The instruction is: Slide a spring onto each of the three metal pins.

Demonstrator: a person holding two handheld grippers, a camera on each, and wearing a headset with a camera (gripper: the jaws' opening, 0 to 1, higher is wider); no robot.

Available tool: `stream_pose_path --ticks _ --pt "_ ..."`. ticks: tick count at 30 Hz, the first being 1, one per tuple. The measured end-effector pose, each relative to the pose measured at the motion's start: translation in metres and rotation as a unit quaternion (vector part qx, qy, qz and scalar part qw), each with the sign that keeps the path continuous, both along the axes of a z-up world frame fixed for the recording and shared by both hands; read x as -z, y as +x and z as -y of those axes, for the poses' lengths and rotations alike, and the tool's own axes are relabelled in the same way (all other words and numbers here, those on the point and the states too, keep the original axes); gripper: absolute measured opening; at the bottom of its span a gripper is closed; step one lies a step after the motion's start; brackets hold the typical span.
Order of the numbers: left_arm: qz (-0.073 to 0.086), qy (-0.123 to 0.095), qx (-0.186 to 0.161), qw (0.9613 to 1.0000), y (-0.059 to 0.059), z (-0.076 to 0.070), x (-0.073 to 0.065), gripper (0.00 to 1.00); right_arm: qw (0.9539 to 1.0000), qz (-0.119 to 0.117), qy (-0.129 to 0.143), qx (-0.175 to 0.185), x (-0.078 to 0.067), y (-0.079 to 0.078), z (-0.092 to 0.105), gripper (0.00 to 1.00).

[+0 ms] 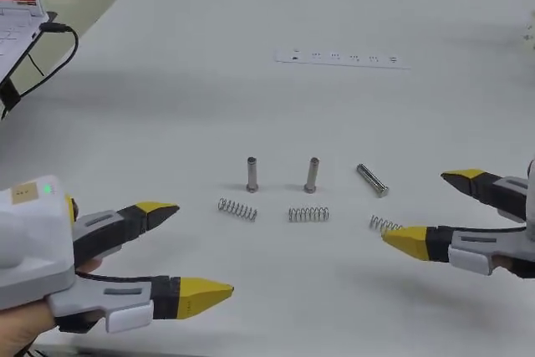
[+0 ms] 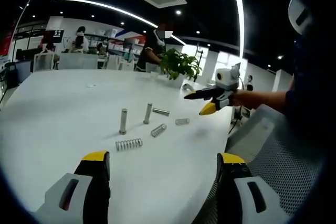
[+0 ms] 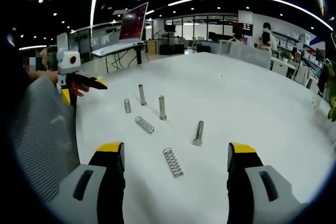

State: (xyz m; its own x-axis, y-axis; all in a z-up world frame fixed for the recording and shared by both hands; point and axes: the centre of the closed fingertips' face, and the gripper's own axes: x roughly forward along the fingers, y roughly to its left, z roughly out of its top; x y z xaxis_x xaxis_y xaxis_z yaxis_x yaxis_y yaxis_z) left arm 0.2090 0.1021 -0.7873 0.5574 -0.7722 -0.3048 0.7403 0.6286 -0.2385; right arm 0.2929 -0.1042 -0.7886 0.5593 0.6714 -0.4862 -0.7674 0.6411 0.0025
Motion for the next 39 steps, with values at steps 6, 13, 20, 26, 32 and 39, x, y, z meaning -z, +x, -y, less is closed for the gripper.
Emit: stream_pose_path --ticks 6,13,20,26,32,39 --pt "0.000 -0.001 -0.002 1.0000 0.000 -0.001 0.000 0.80 0.9999 0.002 -0.009 -0.004 0.000 0.011 -0.004 0.78" --pt "0.001 -0.001 -0.002 1.0000 0.001 -0.001 0.000 0.80 0.9997 0.007 -0.017 -0.014 -0.004 0.026 -0.012 0.76" --pt "0.000 0.000 -0.002 1.0000 0.000 -0.001 0.000 0.80 0.9989 0.010 -0.038 -0.026 -0.005 0.042 -0.018 0.74" --pt "-0.001 0.001 -0.002 1.0000 0.000 -0.001 0.000 0.79 0.9983 0.009 -0.049 -0.030 -0.004 0.056 -0.023 0.72" --pt "0.000 0.000 -0.004 1.0000 0.000 -0.002 -0.001 0.79 0.9977 -0.001 -0.062 -0.026 0.003 0.066 -0.026 0.68" --pt "0.000 0.000 -0.004 1.0000 0.000 -0.002 -0.001 0.79 0.9970 -0.019 -0.072 -0.019 0.015 0.076 -0.029 0.66"
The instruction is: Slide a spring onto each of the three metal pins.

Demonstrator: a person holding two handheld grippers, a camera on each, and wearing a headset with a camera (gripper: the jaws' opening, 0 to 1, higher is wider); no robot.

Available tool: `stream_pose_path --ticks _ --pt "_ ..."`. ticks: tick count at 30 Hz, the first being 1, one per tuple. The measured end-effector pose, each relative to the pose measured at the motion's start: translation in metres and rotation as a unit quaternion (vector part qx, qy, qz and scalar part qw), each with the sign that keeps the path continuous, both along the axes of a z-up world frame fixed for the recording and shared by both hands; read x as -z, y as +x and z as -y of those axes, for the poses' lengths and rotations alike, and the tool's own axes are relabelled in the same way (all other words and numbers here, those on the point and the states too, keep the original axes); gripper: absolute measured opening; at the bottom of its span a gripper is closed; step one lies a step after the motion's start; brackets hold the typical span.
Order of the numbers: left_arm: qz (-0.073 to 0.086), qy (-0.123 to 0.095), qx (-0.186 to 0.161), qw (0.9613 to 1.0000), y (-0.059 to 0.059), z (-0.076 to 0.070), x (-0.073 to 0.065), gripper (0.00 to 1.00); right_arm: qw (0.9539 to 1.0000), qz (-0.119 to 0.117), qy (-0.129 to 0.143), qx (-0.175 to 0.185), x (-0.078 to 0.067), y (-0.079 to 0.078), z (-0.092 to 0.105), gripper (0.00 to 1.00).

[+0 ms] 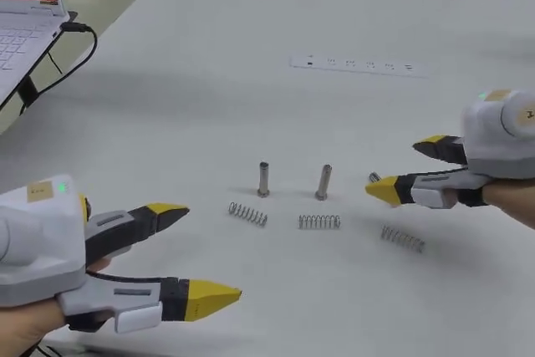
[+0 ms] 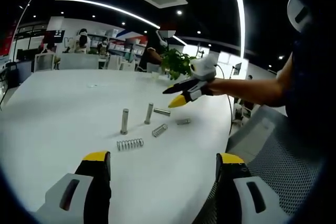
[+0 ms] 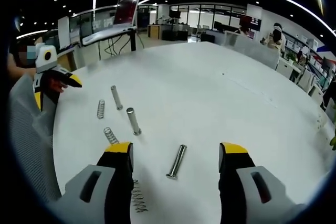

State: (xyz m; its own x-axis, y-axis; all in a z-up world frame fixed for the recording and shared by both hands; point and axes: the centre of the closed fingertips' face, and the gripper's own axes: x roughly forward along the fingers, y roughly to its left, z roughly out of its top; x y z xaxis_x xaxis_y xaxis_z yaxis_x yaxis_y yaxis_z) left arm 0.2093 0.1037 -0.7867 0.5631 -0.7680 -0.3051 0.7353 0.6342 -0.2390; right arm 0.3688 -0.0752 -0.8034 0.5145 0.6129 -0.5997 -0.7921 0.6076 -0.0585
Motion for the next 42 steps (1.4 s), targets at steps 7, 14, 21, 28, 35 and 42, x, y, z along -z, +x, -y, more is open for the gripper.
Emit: stream_pose_path --ticks 7,14,21,28,35,42 --pt "-0.001 -0.001 -0.001 1.0000 0.000 0.000 0.000 0.79 0.9997 -0.017 -0.010 0.015 0.010 0.008 0.002 0.59" --pt "-0.001 -0.001 -0.002 1.0000 0.001 0.000 0.000 0.79 0.9989 -0.034 -0.022 0.025 0.020 0.013 0.001 0.51" --pt "-0.001 -0.002 -0.002 1.0000 0.001 -0.001 0.000 0.78 0.9977 -0.051 -0.033 0.030 0.026 0.014 -0.002 0.42" --pt "-0.001 -0.004 -0.003 1.0000 0.001 -0.001 0.000 0.78 0.9957 -0.068 -0.048 0.040 0.035 0.014 -0.003 0.32" --pt "0.000 -0.004 -0.003 1.0000 0.001 -0.001 0.000 0.77 0.9938 -0.081 -0.054 0.053 0.040 0.014 -0.004 0.23" --pt "0.000 -0.005 -0.003 1.0000 0.001 -0.002 0.000 0.77 0.9920 -0.087 -0.068 0.060 0.044 0.016 -0.004 0.16"
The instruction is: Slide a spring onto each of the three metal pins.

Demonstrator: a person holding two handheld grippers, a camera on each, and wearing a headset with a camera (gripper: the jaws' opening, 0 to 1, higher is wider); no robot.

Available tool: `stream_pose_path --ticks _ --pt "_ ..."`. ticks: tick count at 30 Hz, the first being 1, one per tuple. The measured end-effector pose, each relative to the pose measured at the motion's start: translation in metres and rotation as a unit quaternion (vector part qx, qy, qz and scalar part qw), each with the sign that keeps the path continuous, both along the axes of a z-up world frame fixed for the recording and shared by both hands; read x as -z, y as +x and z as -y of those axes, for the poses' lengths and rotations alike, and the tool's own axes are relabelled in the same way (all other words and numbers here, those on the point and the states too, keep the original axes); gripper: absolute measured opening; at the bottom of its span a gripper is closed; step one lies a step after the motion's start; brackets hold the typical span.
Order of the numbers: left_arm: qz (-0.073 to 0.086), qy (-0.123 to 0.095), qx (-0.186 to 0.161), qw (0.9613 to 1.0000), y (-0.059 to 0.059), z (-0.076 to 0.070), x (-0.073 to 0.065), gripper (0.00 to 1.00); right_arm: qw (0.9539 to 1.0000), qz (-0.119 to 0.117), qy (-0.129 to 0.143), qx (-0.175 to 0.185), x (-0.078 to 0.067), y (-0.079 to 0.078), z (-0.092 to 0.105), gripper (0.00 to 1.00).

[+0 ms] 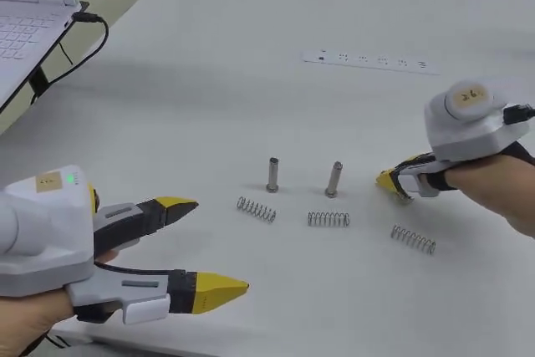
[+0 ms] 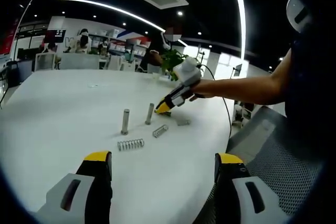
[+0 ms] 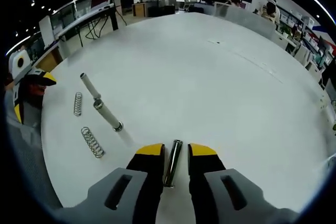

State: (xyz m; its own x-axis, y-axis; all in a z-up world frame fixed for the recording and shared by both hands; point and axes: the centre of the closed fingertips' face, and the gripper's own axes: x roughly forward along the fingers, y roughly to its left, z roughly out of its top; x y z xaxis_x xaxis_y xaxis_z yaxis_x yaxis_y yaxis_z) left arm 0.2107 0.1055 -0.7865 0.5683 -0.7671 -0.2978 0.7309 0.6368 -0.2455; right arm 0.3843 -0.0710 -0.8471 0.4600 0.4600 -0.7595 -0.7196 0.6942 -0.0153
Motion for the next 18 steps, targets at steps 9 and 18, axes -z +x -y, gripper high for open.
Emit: stream_pose_path --ticks 9,18 --pt "0.000 0.000 0.000 1.0000 -0.0001 -0.0003 0.0000 0.76 0.9999 -0.012 -0.007 0.004 0.0045 0.0005 -0.0010 0.13" --pt "-0.001 0.000 0.001 1.0000 -0.0005 -0.0003 0.0002 0.76 0.9996 -0.017 -0.018 0.009 0.0049 0.0022 0.0014 0.09"
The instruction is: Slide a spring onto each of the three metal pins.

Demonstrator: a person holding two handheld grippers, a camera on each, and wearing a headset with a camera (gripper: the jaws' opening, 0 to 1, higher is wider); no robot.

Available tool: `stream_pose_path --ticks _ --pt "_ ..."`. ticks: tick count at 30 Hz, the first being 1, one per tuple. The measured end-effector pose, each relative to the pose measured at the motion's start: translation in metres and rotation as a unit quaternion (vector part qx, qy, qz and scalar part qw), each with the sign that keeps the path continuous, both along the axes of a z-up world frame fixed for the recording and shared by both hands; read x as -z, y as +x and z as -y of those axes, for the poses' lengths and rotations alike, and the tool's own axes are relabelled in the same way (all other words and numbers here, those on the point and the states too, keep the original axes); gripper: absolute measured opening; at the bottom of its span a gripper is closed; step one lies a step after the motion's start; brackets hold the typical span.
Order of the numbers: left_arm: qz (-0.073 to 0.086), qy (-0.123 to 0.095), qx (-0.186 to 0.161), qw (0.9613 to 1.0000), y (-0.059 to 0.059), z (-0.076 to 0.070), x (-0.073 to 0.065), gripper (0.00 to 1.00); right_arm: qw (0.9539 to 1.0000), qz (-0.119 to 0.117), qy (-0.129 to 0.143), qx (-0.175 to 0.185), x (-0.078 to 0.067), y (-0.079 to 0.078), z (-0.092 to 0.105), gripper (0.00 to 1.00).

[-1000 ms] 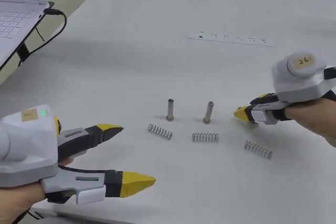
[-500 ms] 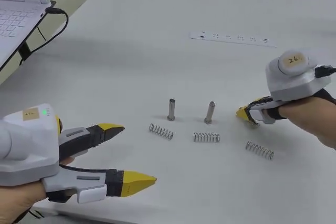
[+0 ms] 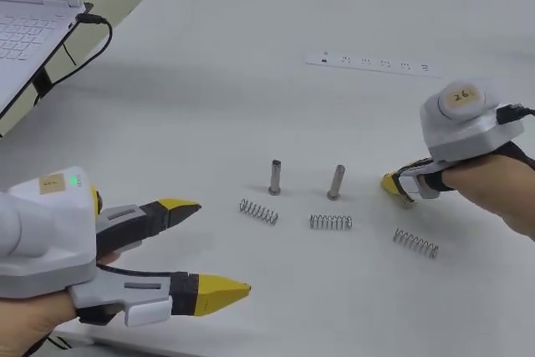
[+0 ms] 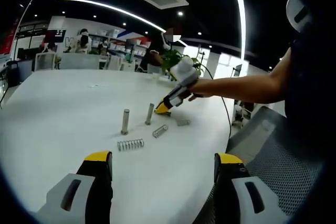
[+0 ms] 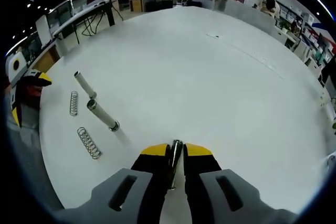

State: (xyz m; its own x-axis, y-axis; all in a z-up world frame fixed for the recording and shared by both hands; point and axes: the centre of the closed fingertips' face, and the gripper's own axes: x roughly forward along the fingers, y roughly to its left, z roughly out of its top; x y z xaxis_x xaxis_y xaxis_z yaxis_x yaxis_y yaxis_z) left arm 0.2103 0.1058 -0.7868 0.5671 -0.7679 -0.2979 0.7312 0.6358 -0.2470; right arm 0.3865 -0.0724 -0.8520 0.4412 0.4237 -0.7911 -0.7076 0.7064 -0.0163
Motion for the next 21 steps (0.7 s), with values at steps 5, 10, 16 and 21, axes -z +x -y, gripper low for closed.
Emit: stream_pose_path --ticks 5,10,16,21 --pt "0.000 -0.001 -0.001 1.0000 0.000 0.000 0.000 0.76 1.0000 -0.003 -0.005 0.006 0.001 0.000 -0.001 0.07" --pt "0.000 -0.001 0.000 1.0000 0.000 0.000 0.000 0.75 0.9999 -0.003 -0.005 0.013 0.001 0.000 -0.001 0.06" --pt "0.001 -0.003 0.000 1.0000 0.000 0.001 -0.001 0.75 0.9998 -0.006 0.001 0.016 -0.003 -0.004 0.001 0.06" --pt "0.001 -0.003 0.001 1.0000 -0.001 0.001 -0.002 0.75 0.9997 0.004 0.014 0.022 -0.014 -0.004 0.001 0.06"
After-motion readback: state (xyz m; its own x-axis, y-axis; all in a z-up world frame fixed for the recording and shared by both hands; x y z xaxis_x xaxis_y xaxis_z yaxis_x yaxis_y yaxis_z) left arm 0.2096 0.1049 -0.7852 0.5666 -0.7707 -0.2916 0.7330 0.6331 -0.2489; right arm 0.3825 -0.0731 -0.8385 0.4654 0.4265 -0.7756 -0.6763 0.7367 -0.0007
